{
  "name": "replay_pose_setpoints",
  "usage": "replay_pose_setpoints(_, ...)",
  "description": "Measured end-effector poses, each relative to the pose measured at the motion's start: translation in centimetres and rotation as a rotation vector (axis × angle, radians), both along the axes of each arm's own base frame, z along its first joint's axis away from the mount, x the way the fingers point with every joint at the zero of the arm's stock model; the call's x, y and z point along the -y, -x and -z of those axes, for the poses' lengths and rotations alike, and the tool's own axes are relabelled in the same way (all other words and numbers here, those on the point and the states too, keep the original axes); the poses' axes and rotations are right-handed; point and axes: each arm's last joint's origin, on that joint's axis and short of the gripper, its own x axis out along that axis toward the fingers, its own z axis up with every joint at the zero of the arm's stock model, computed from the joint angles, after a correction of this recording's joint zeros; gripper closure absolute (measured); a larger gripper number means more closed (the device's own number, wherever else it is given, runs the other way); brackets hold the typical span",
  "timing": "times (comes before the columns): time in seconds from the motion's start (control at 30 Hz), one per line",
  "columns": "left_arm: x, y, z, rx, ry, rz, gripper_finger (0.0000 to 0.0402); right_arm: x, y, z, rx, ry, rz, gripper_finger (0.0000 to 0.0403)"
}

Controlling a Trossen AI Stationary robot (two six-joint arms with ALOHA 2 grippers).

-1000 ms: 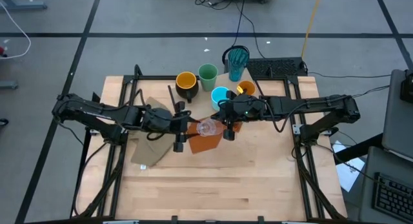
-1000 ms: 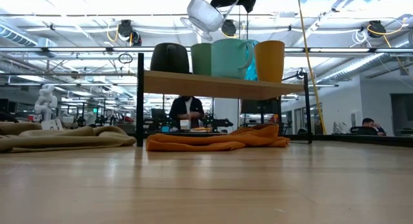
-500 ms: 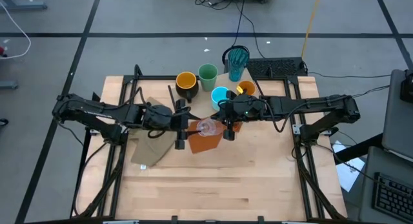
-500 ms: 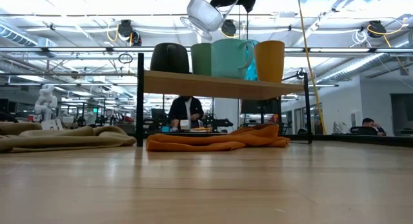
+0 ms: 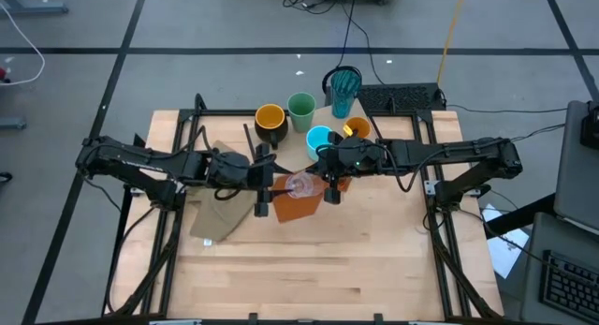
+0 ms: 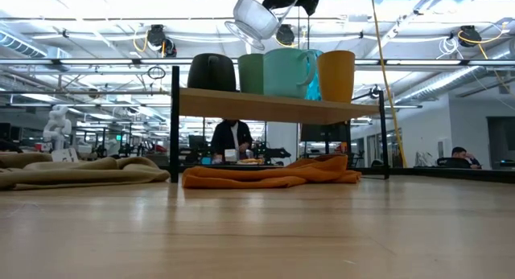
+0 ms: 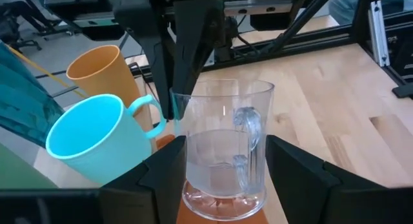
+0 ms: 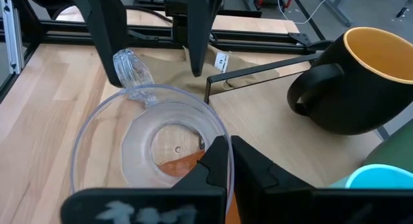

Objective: Stack small to large cups/mugs on shelf
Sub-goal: Put the transparent mug on the shelf

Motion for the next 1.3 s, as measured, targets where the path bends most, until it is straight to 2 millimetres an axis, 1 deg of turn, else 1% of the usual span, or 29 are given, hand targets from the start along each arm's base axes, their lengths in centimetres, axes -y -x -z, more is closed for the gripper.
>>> replay_pose_setpoints(0.67, 0.06, -0.06, -0.13, 0.015, 0.022, 0.012, 0.0197, 0.0, -0.04, -0.06, 0.007, 0.0, 0.0, 0.0403)
replay_pose_setpoints(0.77, 0.06, -0.06, -0.13, 0.015, 0.016, 0.014, 0.022, 0.0, -0.04, -0.06, 0.007, 0.0, 0.0, 0.0403)
replay_pose_setpoints(0.9, 0.08, -0.06, -0.13, 0.013, 0.012, 0.023, 0.0267, 0.0, -0.04, -0.06, 0.007, 0.0, 0.0, 0.0403)
replay_pose_setpoints(1.0, 0.12, -0.05, -0.09, 0.007, 0.004, 0.049, 0.0314, 0.0, -0.04, -0.06, 0.007, 0.004, -0.003, 0.0403)
replay_pose_setpoints(1.1, 0.02, -0.04, -0.02, -0.001, -0.001, 0.069, 0.0375, 0.0, -0.07, -0.12, 0.014, 0.007, -0.004, 0.0403)
replay_pose_setpoints(1.13, -0.05, -0.06, -0.03, -0.001, 0.002, 0.083, 0.0383, 0.0, -0.07, -0.12, 0.014, 0.007, -0.004, 0.0403)
replay_pose_setpoints(1.3, -0.55, -0.11, -0.07, 0.002, 0.03, 0.099, 0.0384, -0.05, -0.07, -0.12, 0.014, 0.007, -0.005, 0.0403)
